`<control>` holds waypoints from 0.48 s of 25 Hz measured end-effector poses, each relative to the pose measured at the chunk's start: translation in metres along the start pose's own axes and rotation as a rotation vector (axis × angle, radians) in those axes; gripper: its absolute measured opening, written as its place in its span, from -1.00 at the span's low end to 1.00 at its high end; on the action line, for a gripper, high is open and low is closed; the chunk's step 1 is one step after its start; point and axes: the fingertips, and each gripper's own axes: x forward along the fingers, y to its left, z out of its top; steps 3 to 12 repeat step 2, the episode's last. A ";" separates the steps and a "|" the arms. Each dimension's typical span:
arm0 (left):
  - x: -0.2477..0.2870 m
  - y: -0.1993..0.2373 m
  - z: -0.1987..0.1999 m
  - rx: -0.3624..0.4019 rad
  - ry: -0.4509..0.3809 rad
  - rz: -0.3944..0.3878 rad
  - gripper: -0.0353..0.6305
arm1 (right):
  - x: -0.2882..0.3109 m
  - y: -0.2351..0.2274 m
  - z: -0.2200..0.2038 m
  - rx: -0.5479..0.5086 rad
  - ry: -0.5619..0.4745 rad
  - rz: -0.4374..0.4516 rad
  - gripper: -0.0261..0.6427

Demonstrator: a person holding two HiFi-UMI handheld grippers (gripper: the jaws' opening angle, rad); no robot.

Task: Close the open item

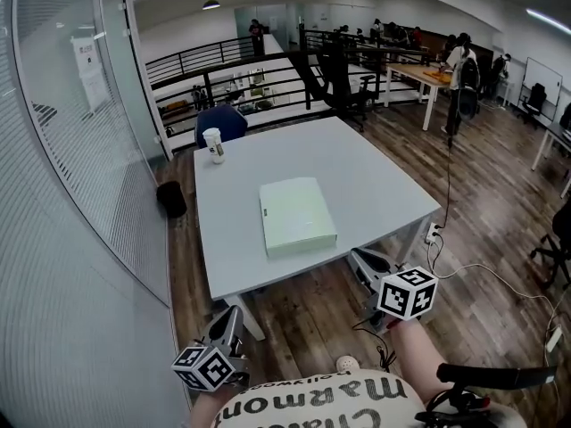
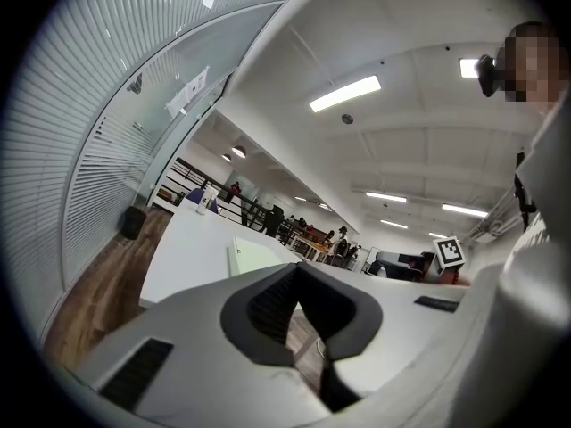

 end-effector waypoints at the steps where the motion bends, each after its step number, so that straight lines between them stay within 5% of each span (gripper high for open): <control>1: -0.001 0.000 -0.001 -0.002 0.000 -0.001 -0.93 | -0.001 0.001 -0.001 -0.002 0.002 -0.001 -0.92; 12: -0.002 0.001 -0.002 -0.004 0.000 -0.002 -0.93 | -0.001 0.003 -0.002 -0.005 0.004 -0.002 -0.92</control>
